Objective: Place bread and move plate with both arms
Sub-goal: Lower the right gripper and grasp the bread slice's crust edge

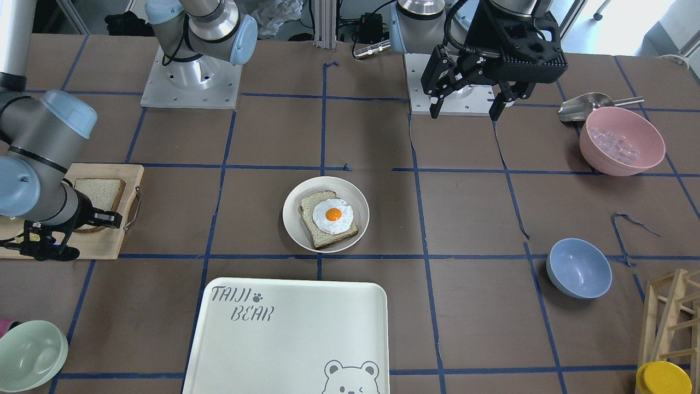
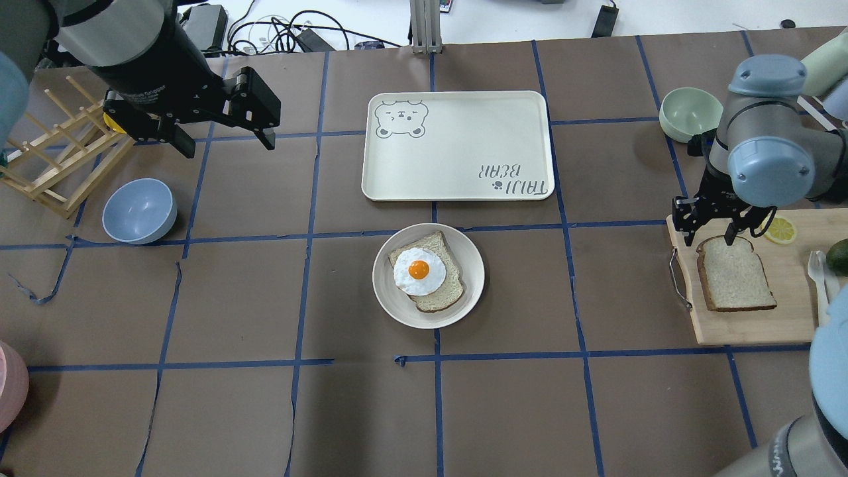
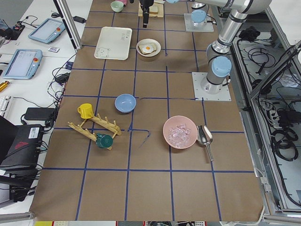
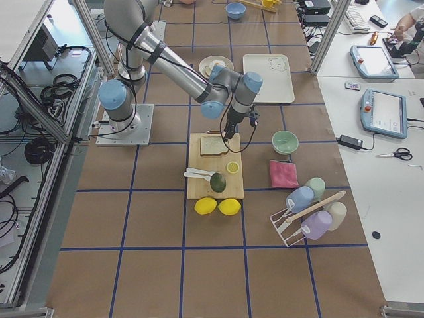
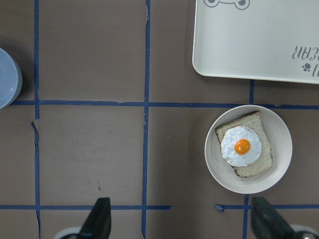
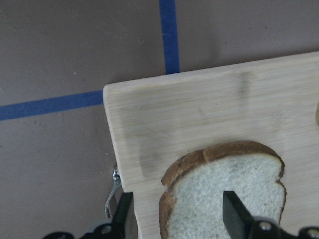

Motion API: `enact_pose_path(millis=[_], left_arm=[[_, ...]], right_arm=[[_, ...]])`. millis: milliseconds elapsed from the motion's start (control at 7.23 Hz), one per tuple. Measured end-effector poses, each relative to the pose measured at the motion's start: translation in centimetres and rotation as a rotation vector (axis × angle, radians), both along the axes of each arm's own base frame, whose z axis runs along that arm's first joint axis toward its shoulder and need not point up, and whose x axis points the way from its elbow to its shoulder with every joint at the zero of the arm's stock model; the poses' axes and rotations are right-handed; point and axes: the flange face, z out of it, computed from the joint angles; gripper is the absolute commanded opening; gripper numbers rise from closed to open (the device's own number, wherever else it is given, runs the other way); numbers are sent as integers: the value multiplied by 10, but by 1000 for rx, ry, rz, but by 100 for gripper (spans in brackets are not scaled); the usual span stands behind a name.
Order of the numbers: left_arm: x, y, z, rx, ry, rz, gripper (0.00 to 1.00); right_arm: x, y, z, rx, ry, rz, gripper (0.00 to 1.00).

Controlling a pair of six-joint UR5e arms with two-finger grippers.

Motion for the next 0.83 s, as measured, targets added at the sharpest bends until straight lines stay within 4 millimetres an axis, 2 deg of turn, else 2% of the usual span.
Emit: enact_pose_path(millis=[277,830], left_arm=[[-1,-2,-2,1,1,0,100],[-1,-3,-3,1,1,1,100]], right_arm=[[-3,-1,-5,0,-4,0,39],[-3,1,-11,12,-17,-4,2]])
